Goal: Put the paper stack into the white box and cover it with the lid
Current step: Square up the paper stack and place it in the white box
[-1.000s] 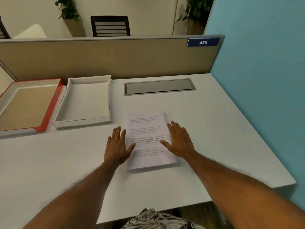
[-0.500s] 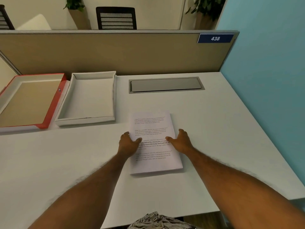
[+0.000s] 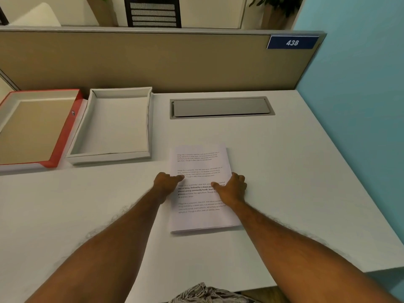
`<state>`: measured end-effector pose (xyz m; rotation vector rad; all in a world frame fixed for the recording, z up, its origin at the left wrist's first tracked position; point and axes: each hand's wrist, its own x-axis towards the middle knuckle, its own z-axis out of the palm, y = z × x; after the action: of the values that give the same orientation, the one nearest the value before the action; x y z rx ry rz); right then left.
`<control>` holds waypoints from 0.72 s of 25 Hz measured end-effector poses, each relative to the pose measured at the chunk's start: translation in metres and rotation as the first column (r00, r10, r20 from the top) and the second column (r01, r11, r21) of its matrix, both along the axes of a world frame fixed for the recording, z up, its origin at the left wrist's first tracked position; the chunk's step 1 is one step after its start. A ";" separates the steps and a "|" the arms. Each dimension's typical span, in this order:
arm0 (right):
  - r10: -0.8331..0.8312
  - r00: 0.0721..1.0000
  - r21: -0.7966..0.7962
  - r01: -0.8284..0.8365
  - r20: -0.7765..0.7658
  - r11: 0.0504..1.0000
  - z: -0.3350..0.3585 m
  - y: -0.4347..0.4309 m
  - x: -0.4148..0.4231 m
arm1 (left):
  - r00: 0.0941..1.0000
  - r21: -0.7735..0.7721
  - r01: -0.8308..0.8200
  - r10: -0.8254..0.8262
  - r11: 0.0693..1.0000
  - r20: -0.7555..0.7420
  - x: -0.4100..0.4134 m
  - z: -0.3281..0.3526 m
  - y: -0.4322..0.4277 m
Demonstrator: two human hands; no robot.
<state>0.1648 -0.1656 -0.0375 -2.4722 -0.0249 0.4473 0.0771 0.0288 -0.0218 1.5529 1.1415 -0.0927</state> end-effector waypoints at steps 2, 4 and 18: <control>-0.001 1.000 0.006 0.001 0.008 1.000 -0.002 0.000 0.000 | 0.999 0.007 0.000 0.000 1.000 -0.033 0.005 -0.001 0.000; -0.006 1.000 0.014 0.005 0.017 1.000 -0.002 0.000 -0.002 | 0.994 0.024 -0.006 0.008 1.000 -0.106 0.010 0.000 -0.003; -0.020 1.000 0.034 0.019 0.010 0.999 0.000 -0.001 -0.001 | 0.982 0.083 -0.047 0.061 0.995 -0.180 0.027 0.006 -0.008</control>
<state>0.1635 -0.1661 -0.0375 -2.4395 -0.0123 0.4225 0.1043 0.0205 -0.0158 1.6064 1.3443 -0.1580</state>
